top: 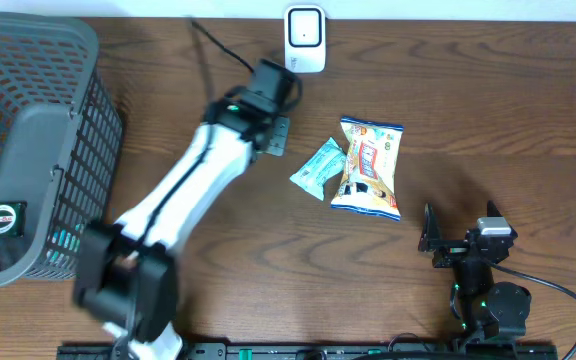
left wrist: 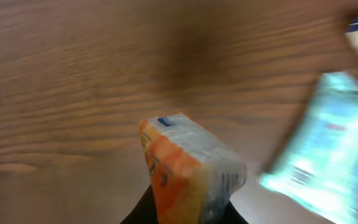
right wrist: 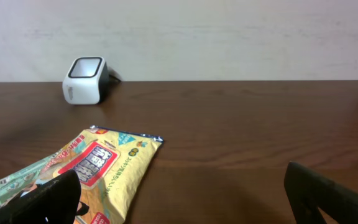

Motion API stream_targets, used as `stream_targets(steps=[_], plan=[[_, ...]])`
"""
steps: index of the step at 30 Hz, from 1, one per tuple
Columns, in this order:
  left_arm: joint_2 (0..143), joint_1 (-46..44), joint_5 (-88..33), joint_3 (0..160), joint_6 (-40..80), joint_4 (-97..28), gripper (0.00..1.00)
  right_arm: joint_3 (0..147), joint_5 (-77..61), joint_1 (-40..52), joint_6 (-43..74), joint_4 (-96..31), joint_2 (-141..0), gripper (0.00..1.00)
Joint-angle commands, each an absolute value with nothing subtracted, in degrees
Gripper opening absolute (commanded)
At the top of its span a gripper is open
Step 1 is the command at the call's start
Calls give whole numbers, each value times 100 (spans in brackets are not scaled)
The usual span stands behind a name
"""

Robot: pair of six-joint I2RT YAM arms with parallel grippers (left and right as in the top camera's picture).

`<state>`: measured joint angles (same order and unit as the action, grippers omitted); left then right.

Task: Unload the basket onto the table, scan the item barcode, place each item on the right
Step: 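Place the small orange box on the table left of the green pack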

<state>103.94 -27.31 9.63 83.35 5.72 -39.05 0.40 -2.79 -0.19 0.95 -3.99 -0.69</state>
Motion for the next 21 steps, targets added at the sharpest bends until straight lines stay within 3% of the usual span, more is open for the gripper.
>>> stream_targets(steps=[1, 10, 17, 21], plan=[[11021, -2808, 2128, 8359, 523, -3791, 8, 32, -250, 47, 80, -421, -38, 99], [11948, -2882, 2075, 8359, 1723, -3669, 12, 32, -250, 47, 78, -421, -38, 99], [11832, -2897, 1546, 8361, 1811, -3500, 15, 32, -250, 47, 78, -421, -38, 99], [11583, -2921, 972, 8361, 1811, -3496, 28, 32, -250, 47, 78, -421, -38, 99]])
